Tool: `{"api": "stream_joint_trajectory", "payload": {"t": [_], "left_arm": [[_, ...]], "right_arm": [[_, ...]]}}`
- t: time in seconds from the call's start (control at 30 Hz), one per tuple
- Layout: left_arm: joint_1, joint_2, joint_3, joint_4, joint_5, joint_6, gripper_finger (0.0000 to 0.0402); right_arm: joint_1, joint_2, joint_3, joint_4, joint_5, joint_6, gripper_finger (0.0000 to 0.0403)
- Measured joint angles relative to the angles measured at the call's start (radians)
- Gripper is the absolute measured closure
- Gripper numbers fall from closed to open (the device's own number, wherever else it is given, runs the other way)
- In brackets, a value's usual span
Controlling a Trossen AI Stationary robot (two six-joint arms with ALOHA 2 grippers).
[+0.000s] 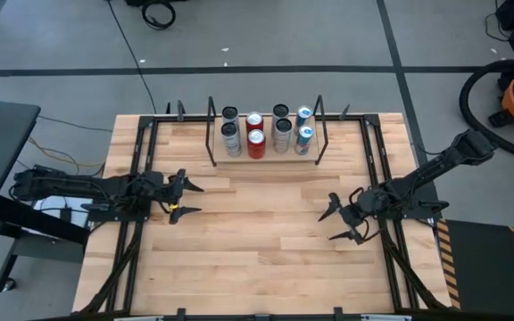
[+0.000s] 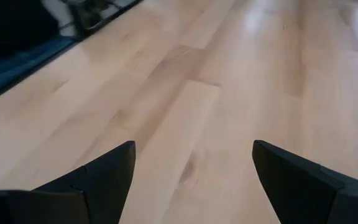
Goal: Place canned beverage on shelf
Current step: Return to Home Position
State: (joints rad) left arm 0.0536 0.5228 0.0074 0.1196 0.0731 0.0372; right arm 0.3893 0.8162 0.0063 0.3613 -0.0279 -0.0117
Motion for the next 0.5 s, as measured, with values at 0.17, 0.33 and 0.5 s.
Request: {"api": "stream_joint_trajectory", "payload": {"t": [0.17, 0.33, 0.5], "left_arm": [[0.0, 0.0, 0.0, -0.001, 0.0, 0.0, 0.0083], [0.0, 0.0, 0.0, 0.001, 0.0, 0.0, 0.0083], [0.0, 0.0, 0.0, 0.0, 0.0, 0.0, 0.0083]], "right_arm": [[-0.002, 0.0, 0.0, 0.002, 0.024, 0.025, 0.007], [-0.002, 0.0, 0.0, 0.003, 0.027, 0.072, 0.007], [-0.002, 0.0, 0.0, 0.003, 0.027, 0.08, 0.007]]}}
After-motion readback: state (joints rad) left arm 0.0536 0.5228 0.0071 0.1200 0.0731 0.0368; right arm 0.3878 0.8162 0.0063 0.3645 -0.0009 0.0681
